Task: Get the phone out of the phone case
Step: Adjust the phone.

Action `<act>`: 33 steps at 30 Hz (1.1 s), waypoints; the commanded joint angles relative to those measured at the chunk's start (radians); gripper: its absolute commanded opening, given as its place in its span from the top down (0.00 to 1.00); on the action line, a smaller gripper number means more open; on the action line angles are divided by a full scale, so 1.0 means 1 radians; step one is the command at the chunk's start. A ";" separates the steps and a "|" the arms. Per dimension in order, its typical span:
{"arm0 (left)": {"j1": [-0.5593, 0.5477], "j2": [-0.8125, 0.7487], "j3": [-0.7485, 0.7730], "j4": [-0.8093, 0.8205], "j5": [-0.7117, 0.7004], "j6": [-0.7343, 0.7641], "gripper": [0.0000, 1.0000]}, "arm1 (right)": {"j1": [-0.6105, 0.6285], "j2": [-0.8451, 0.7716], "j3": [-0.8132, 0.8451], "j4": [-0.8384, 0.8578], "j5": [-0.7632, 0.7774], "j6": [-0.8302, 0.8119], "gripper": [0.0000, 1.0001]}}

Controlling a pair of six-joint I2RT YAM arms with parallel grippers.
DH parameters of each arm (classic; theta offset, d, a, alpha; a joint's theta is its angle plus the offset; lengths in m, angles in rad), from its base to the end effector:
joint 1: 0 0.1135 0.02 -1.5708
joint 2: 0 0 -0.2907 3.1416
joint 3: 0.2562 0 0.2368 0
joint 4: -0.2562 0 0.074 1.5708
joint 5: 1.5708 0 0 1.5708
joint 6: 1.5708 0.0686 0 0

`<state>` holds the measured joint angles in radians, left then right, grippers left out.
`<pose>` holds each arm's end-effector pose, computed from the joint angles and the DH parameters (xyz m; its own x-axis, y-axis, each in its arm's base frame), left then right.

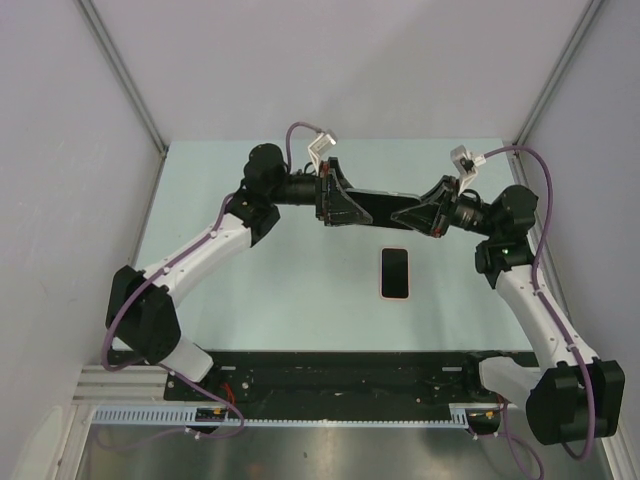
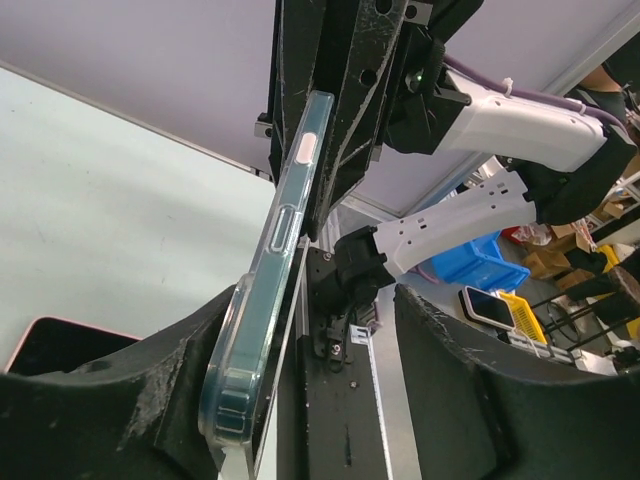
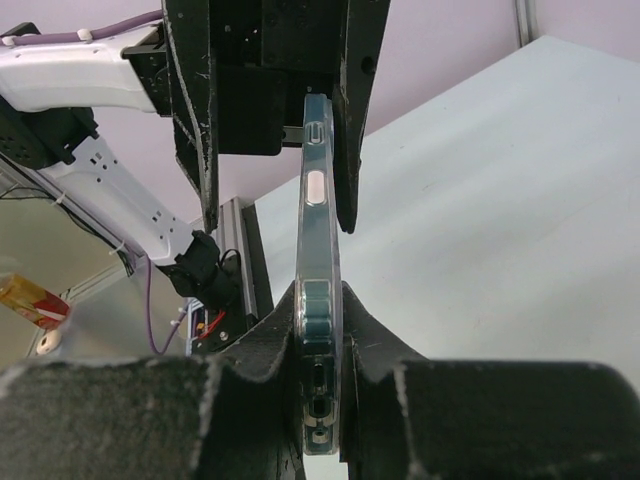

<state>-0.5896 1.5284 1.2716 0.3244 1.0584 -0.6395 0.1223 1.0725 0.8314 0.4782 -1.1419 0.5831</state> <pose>0.2592 -0.2453 0.4111 -0.5490 0.0152 -0.8357 0.8322 -0.0834 -0.5482 0.2083 0.0885 0.3965 -0.3164 0.1918 -0.9290 -0.9031 0.2388 0.3569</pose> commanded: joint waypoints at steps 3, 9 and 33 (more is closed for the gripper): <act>-0.006 -0.039 -0.008 0.068 0.009 -0.019 0.37 | -0.010 -0.005 -0.028 0.177 0.059 0.041 1.00; -0.007 -0.047 -0.024 0.076 0.000 -0.014 0.42 | -0.036 0.017 -0.052 0.258 0.070 0.090 1.00; -0.027 -0.007 -0.017 0.081 -0.008 -0.002 0.42 | -0.033 0.078 -0.068 0.382 0.079 0.227 1.00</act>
<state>-0.5900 1.5318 1.2491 0.3717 1.0222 -0.6384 0.0860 1.1503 0.7517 0.8425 -1.1522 0.8345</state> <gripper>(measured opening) 0.581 0.155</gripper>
